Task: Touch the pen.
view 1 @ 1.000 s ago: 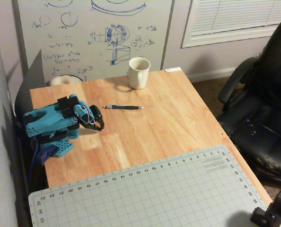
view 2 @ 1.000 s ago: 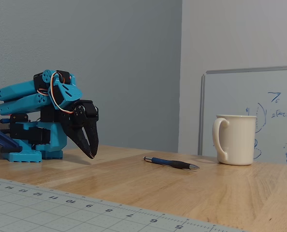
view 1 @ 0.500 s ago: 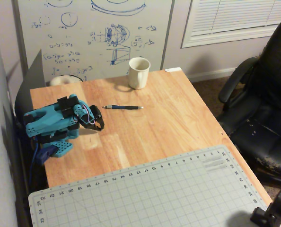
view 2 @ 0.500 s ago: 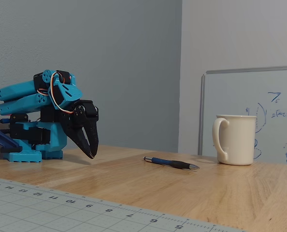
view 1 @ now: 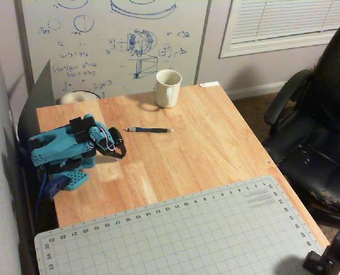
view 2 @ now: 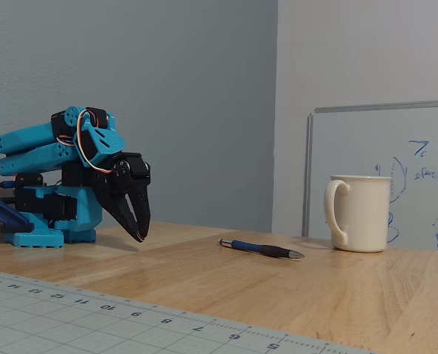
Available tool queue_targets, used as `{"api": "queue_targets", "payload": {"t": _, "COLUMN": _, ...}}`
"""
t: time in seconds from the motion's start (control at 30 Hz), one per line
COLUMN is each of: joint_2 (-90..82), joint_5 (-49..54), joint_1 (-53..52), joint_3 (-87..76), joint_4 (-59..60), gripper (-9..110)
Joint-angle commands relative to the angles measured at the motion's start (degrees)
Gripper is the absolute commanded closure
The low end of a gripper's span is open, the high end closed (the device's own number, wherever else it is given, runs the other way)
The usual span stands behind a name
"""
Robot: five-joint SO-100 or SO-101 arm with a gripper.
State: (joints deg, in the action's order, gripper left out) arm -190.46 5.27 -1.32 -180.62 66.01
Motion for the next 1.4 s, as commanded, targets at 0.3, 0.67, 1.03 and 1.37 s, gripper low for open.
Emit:
{"api": "queue_targets", "payload": {"t": 0.3, "joint_2": 8.79, "joint_5": 0.18, "joint_1": 5.1, "joint_3": 9.76, "joint_4": -2.9, "gripper": 101}}
{"api": "queue_targets", "payload": {"t": 0.67, "joint_2": 42.98, "joint_5": -0.18, "joint_1": 15.29, "joint_3": 36.39, "joint_4": -5.27, "gripper": 101}}
{"api": "queue_targets", "payload": {"t": 1.03, "joint_2": 71.98, "joint_5": -0.18, "joint_1": 15.47, "joint_3": 57.22, "joint_4": -10.81, "gripper": 101}}
{"api": "queue_targets", "payload": {"t": 1.37, "joint_2": 88.24, "joint_5": -0.18, "joint_1": 15.56, "joint_3": 63.46, "joint_4": -20.04, "gripper": 101}}
